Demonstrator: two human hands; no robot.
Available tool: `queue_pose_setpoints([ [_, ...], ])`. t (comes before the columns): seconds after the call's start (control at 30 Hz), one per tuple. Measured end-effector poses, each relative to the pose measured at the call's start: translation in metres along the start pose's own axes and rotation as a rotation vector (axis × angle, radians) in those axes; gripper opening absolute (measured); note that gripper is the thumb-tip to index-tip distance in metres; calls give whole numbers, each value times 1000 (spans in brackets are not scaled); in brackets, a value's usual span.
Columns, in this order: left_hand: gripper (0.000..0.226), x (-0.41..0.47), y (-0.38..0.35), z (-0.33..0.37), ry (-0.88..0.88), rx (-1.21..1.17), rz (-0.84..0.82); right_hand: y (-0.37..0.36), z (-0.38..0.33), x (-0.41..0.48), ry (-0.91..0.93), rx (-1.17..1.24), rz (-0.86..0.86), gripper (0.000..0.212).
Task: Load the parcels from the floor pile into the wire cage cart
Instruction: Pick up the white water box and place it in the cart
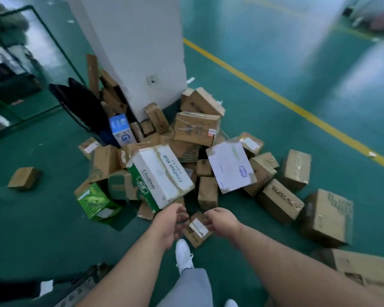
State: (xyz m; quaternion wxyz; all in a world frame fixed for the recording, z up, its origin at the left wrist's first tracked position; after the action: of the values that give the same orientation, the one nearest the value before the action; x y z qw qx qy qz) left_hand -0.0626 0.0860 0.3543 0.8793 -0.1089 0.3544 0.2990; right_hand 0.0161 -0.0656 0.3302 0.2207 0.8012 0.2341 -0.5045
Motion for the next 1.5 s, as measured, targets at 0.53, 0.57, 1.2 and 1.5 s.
queue_pose_setpoints([
  [0.53, 19, 186, 66, 6, 282, 107, 28, -52, -89, 145, -243, -67, 56, 26],
  [0.57, 17, 199, 72, 0, 288, 92, 75, -59, -89, 162, -271, -89, 36, 25],
  [1.2, 79, 461, 75, -159, 329, -318, 512, -101, -146, 547, -266, -351, 199, 66],
  [1.5, 20, 444, 121, -184, 316, -372, 587, -137, -144, 540, -241, -385, 0, 23],
])
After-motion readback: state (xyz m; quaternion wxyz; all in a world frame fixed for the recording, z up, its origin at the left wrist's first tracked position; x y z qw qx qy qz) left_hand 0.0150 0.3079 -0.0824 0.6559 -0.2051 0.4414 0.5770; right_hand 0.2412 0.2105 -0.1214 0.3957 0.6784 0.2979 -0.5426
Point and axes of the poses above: each hand's wrist, its own x-axis towards the middle knuckle, its own y-axis out of the back of the hand, z = x × y, the point moved 3 cm from there along x, towards the middle knuckle, and after that the axes turned 14 degrees about -y, right-handed, at the moved point
